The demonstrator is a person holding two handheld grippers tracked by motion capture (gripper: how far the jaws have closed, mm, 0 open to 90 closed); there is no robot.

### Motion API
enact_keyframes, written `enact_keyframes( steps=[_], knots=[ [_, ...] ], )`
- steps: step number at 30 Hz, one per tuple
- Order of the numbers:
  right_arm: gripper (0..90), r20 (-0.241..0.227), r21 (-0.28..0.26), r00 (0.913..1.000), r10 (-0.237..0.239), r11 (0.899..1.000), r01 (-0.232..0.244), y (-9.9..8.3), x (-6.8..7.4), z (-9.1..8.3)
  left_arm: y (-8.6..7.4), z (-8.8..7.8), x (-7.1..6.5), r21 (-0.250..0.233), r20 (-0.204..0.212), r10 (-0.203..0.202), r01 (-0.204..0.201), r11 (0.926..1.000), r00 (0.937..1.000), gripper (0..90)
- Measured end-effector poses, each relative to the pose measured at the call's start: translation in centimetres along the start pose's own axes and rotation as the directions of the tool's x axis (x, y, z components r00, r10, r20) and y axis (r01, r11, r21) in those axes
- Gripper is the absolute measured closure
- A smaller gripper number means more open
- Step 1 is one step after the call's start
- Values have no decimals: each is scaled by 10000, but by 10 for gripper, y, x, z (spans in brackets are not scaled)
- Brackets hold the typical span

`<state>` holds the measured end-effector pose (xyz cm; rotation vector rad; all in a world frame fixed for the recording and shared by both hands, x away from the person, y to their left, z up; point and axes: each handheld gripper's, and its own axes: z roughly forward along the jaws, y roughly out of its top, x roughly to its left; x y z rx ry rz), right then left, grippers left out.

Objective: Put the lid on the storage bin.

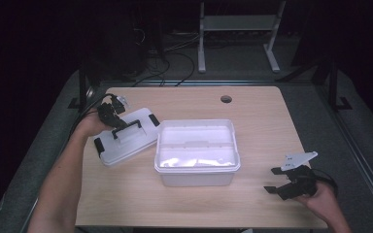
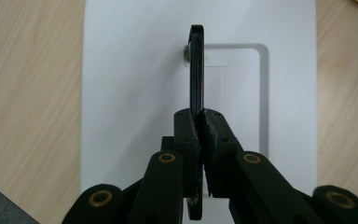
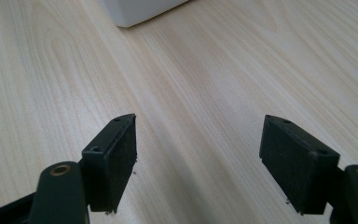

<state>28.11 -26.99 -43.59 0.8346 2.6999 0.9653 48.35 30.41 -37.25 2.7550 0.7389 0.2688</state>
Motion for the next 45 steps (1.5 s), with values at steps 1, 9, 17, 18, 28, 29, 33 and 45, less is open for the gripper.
enact_keyframes(
  steps=[1, 9, 17, 18, 28, 29, 33, 45],
  knots=[
    [270, -11, 7, 10000, 2, 10000, -2, 0, 0, 0, -1, -1, 0, 34, 55, 60, -61, 10000, 10000, 849],
    [270, -50, 62, 10000, -8, 10000, 8, 1, 1, 3, -8, -24, -5, -225, 294, 205, -198, 9996, 9994, 852],
    [271, -75, 80, 10000, -58, 10000, 58, 1, 2, 3, -21, -58, -17, -568, 339, 544, -524, 9970, 9979, 851],
    [271, -73, 74, 10000, -58, 10000, 58, 1, 2, 3, -23, -62, -18, -582, 347, 580, -559, 9967, 9977, 852],
    [271, -126, 172, 9999, -101, 9998, 103, 2, 3, 5, -35, -102, -29, -1062, 24, 749, -742, 9916, 9972, 851],
    [271, -137, 185, 9999, -102, 9998, 105, 2, 3, 6, -36, -106, -30, -1114, 46, 725, -716, 9912, 9974, 851],
    [271, -116, 174, 9999, -118, 9998, 120, 2, 3, 5, -36, -125, -33, -1260, -76, 870, -872, 9882, 9962, 851],
    [270, -102, 208, 9999, -137, 9997, 139, 2, 2, 6, -19, -175, -53, -1827, -374, 1414, -1459, 9723, 9892, 851]
  ],
)
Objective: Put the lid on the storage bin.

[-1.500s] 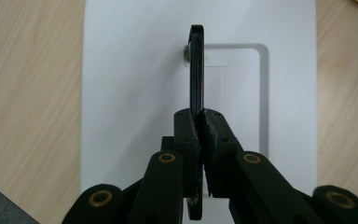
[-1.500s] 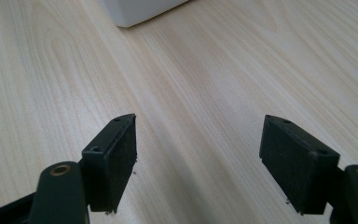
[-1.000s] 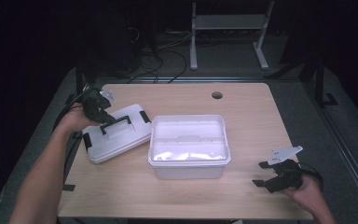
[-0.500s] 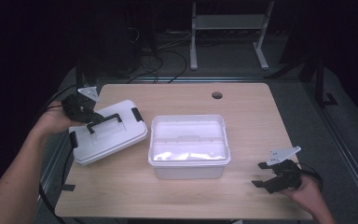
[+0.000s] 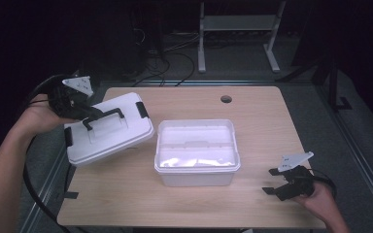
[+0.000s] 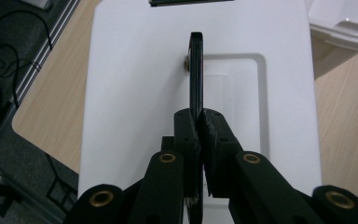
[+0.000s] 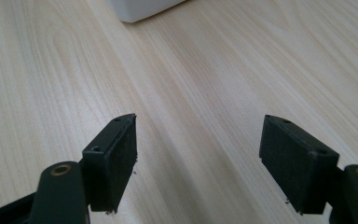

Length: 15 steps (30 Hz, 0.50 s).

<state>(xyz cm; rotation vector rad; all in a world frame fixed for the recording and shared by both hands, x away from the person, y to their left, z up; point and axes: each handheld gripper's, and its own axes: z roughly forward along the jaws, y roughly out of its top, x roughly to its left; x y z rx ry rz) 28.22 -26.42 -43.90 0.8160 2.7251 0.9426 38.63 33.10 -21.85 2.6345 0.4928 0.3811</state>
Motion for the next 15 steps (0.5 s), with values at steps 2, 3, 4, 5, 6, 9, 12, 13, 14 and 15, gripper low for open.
enact_keyframes(
  steps=[2, 3, 4, 5, 6, 9, 12, 13, 14, 15],
  knots=[
    [271, 1, -15, 10000, -1, 10000, 1, 0, 0, 0, 7, -4, -4, -82, 27, 181, -181, 9998, 9998, 851],
    [270, -21, -26, 10000, -11, 10000, 11, 0, 0, 0, 10, -5, -5, -127, 59, 226, -225, 9997, 9997, 851],
    [271, -23, -16, 10000, -16, 10000, 16, 0, -1, 0, 14, -7, -7, -199, 130, 292, -290, 9994, 9995, 851],
    [270, -24, -18, 10000, 8, 10000, -9, 0, -1, 0, 17, -8, -8, -245, 143, 373, -369, 9990, 9992, 851],
    [270, -30, -12, 10000, 18, 10000, -18, 0, -1, 1, 22, -10, -10, -333, 171, 470, -464, 9984, 9987, 851],
    [270, -47, 14, 10000, 17, 10000, -17, 1, 0, 1, 33, -14, -15, -395, 157, 716, -710, 9967, 9973, 851],
    [270, -42, 2, 10000, 0, 10000, 0, 0, 0, 1, 43, -17, -19, -689, 202, 878, -862, 9939, 9959, 851],
    [270, -37, -4, 10000, 13, 10000, -13, 0, 0, 0, 46, -17, -21, -755, 221, 974, -955, 9926, 9950, 851],
    [270, -22, -19, 10000, 11, 10000, -12, 0, 0, 0, 49, -18, -22, -784, 255, 1031, -1008, 9918, 9943, 851],
    [270, -11, -15, 10000, 46, 10000, -46, 0, 0, -1, 51, -18, -24, -795, 266, 1079, -1055, 9912, 9938, 851]
  ],
)
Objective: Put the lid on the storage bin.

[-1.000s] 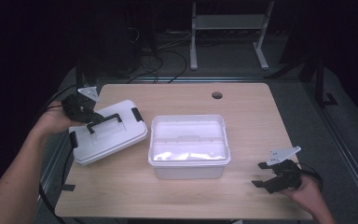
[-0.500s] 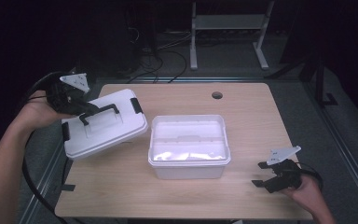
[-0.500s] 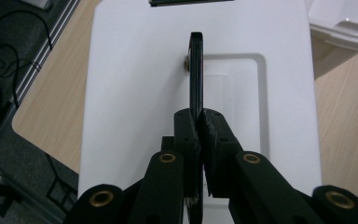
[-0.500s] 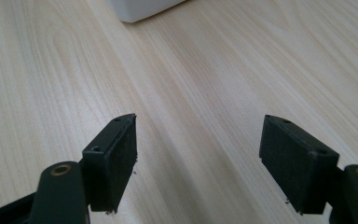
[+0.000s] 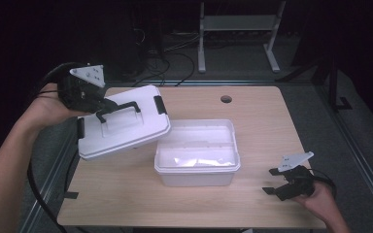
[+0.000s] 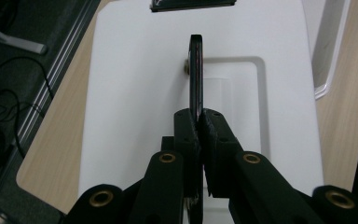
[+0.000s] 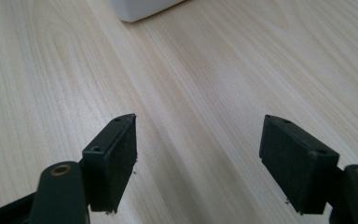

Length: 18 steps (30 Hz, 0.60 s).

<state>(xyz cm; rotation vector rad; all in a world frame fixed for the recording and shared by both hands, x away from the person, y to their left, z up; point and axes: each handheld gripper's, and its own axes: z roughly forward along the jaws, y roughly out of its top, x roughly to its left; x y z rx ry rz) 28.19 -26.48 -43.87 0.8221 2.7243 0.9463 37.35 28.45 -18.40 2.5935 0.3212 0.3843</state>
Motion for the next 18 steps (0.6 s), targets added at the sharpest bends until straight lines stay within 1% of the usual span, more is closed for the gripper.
enact_keyframes(
  steps=[4, 8, 9, 16, 18],
  knots=[
    [270, 10, 6, 10000, -55, 10000, 55, 0, 0, 0, 13, 5, -6, 61, 109, 308, -308, 9995, 9995, 851],
    [270, 33, 81, 9999, -104, 9999, 104, 0, 0, 2, 27, 13, -14, -8, 364, 622, -623, 9981, 9974, 850],
    [270, 22, 67, 10000, -95, 9999, 95, 0, 0, 2, 32, 16, -16, 3, 448, 748, -749, 9972, 9962, 851],
    [270, 15, 41, 10000, -93, 9999, 93, 0, 0, 1, 55, 30, -27, 0, 767, 1185, -1189, 9929, 9900, 850],
    [270, 1, 32, 10000, -92, 10000, 92, 0, 0, 1, 60, 33, -29, -68, 964, 1295, -1295, 9916, 9869, 850]
  ],
)
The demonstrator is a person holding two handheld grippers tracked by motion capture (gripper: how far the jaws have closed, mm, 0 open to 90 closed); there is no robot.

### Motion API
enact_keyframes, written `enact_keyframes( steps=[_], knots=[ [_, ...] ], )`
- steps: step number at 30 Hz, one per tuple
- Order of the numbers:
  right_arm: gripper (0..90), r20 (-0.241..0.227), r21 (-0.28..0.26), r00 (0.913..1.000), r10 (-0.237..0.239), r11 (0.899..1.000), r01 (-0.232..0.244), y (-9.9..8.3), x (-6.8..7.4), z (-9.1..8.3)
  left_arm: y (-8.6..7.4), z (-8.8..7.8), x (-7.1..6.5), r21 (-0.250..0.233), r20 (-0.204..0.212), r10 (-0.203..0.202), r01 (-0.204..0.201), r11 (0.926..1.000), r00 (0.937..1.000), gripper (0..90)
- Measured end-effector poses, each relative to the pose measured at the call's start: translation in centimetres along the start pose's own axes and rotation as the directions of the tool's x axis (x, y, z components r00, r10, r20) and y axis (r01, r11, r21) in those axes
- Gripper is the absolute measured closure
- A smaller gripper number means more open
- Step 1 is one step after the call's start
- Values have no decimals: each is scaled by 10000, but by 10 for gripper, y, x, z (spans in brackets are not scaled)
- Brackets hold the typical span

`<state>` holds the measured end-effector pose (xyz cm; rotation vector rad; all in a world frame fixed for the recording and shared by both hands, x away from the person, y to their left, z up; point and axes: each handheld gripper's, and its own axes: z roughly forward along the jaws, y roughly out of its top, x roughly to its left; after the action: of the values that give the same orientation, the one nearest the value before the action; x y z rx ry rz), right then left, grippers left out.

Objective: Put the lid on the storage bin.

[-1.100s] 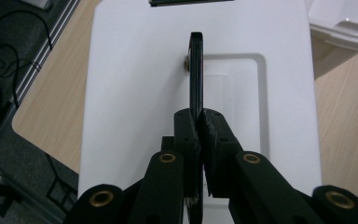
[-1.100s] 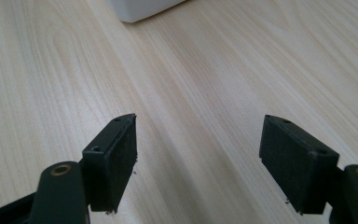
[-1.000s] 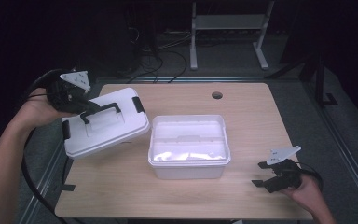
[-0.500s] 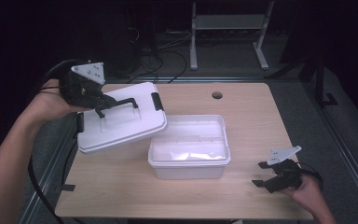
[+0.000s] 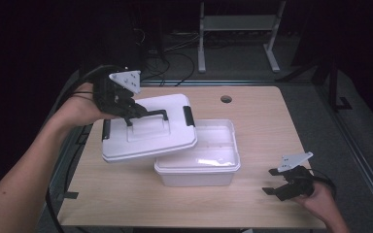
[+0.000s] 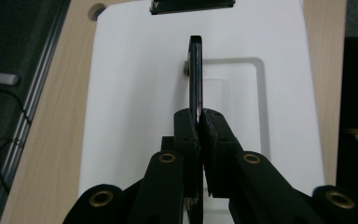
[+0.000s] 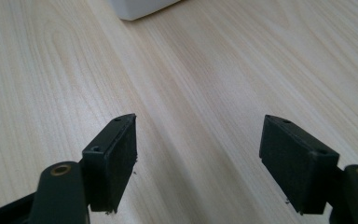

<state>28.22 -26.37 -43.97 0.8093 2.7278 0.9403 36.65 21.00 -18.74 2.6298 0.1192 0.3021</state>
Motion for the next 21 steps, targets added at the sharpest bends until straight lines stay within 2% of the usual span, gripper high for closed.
enact_keyframes(
  steps=[5, 8, 13, 21],
  knots=[
    [270, 24, -23, 10000, -17, 10000, 18, 0, 0, -1, 19, 13, -4, 55, 220, 386, -388, 9992, 9990, 850],
    [270, 39, -77, 10000, -11, 10000, 11, -1, 1, -3, 28, 21, -4, -84, 360, 500, -498, 9987, 9981, 850],
    [270, 16, -76, 10000, -4, 10000, 5, -1, 1, -3, 50, 43, -8, -145, 594, 788, -781, 9968, 9951, 850],
    [270, 34, -174, 10000, -18, 9998, 19, -2, 1, -7, 70, 66, -10, -360, 966, 1008, -977, 9946, 9902, 850]
  ],
)
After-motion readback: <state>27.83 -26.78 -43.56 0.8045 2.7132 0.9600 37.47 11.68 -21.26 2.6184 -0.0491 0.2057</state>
